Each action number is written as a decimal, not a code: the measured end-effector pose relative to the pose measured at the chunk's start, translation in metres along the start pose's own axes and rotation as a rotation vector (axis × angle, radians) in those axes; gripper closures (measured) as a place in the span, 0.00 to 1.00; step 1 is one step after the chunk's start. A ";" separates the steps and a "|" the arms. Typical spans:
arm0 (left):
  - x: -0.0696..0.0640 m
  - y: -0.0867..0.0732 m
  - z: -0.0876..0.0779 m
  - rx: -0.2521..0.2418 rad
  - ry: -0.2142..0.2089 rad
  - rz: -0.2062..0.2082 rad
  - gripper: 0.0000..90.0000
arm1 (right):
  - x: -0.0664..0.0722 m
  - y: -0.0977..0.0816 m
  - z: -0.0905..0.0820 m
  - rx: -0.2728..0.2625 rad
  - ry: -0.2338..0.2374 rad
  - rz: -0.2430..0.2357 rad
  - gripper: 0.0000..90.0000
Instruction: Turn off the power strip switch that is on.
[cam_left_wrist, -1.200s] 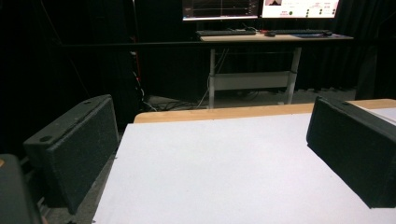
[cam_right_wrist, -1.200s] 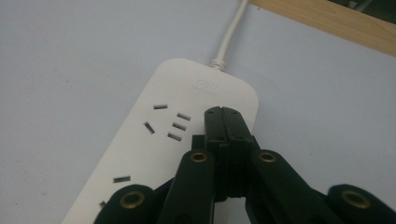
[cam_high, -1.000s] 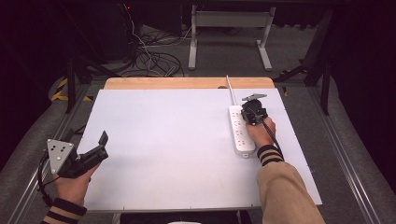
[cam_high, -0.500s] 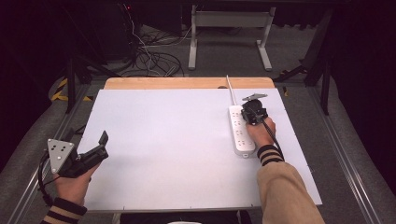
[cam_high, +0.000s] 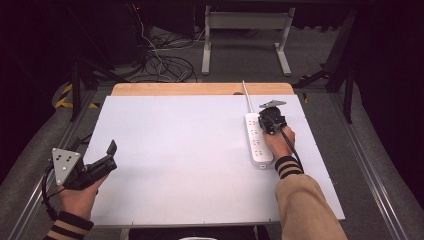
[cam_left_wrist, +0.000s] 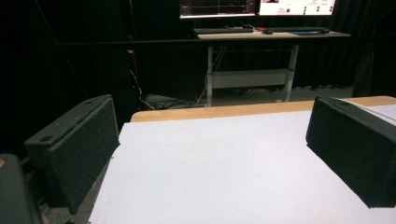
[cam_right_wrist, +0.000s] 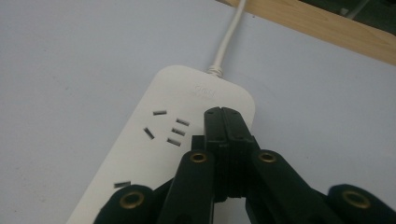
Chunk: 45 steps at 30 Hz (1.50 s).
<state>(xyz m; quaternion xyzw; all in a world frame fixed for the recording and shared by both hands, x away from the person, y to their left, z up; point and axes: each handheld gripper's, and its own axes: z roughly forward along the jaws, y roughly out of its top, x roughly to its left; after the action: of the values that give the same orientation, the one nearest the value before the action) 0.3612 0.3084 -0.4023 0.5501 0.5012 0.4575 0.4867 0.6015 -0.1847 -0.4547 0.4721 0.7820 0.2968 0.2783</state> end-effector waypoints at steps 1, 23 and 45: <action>0.000 0.000 0.000 0.001 -0.001 -0.001 0.03 | 0.000 0.000 0.000 0.000 0.000 0.001 1.00; -0.001 0.001 0.000 -0.002 -0.004 0.004 0.03 | 0.003 0.015 -0.039 -0.263 0.036 0.042 1.00; -0.012 0.001 0.012 0.013 -0.040 0.032 0.03 | -0.023 -0.042 -0.188 -0.785 0.030 0.150 1.00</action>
<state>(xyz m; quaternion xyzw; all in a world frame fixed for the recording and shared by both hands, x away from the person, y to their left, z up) 0.3719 0.2955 -0.4032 0.5701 0.4855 0.4508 0.4860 0.4523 -0.2597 -0.3562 0.3811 0.5765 0.5995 0.4036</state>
